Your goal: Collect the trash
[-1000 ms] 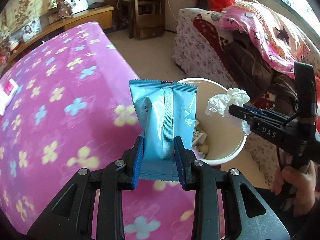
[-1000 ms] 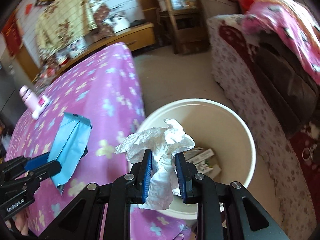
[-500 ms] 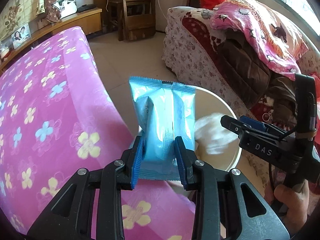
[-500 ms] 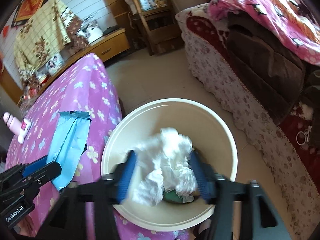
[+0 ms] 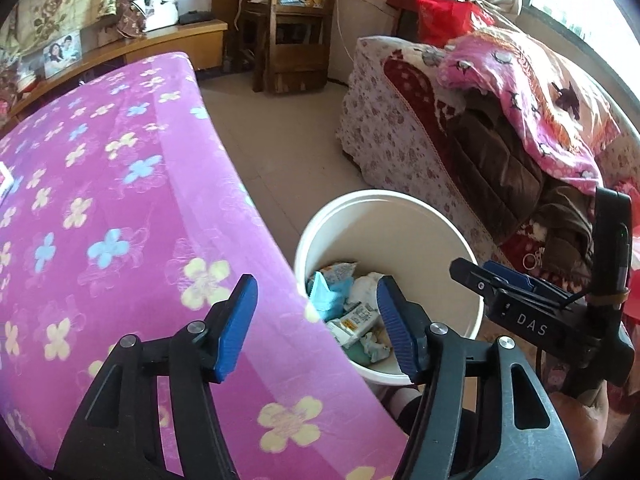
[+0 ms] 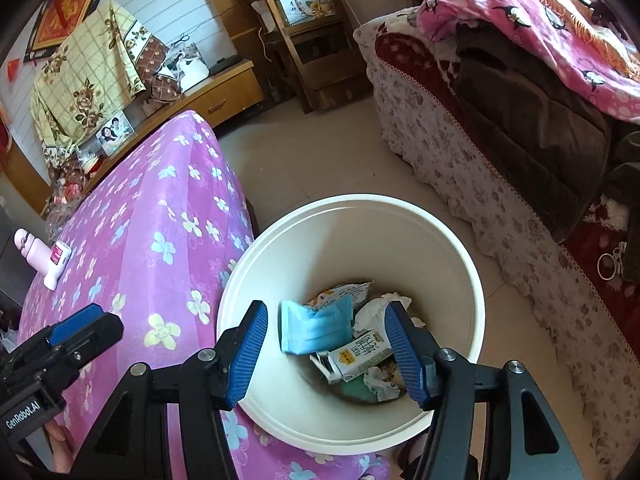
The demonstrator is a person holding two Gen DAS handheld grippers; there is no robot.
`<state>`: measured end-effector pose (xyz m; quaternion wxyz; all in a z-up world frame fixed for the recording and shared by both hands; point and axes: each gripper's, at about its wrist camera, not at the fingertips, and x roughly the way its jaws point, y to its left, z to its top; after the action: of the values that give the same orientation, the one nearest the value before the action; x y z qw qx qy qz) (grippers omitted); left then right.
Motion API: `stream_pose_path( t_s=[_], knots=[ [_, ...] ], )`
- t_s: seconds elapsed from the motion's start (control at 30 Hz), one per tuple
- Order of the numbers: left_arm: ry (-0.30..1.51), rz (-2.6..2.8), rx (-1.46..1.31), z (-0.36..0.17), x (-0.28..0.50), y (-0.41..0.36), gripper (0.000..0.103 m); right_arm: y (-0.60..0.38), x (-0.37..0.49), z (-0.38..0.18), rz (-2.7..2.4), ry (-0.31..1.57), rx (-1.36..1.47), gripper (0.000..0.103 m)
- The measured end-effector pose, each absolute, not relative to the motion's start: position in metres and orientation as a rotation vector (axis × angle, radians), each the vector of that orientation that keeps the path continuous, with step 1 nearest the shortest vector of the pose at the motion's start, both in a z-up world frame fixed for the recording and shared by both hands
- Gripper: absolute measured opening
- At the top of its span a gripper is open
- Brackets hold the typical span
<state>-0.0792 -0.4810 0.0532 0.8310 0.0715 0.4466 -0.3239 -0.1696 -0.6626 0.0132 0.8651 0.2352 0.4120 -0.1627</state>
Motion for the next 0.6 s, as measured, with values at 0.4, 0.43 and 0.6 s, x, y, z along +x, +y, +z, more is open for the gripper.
stream_pose_path(
  t_s=[0.4, 0.43, 0.6],
  knots=[
    [0.75, -0.607, 0.187, 0.085, -0.11, -0.438, 0.061, -0.62, -0.189, 0.051, -0.365, 0.758, 0.366, 0.067],
    [0.733, -0.605, 0.19, 0.089, -0.114, -0.434, 0.061, -0.613, -0.193, 0.057, -0.368, 0.736, 0.355, 0.067],
    [0.674, -0.609, 0.174, 0.11, -0.132, -0.413, 0.061, -0.585, -0.212, 0.086, -0.392, 0.634, 0.292, 0.078]
  ],
)
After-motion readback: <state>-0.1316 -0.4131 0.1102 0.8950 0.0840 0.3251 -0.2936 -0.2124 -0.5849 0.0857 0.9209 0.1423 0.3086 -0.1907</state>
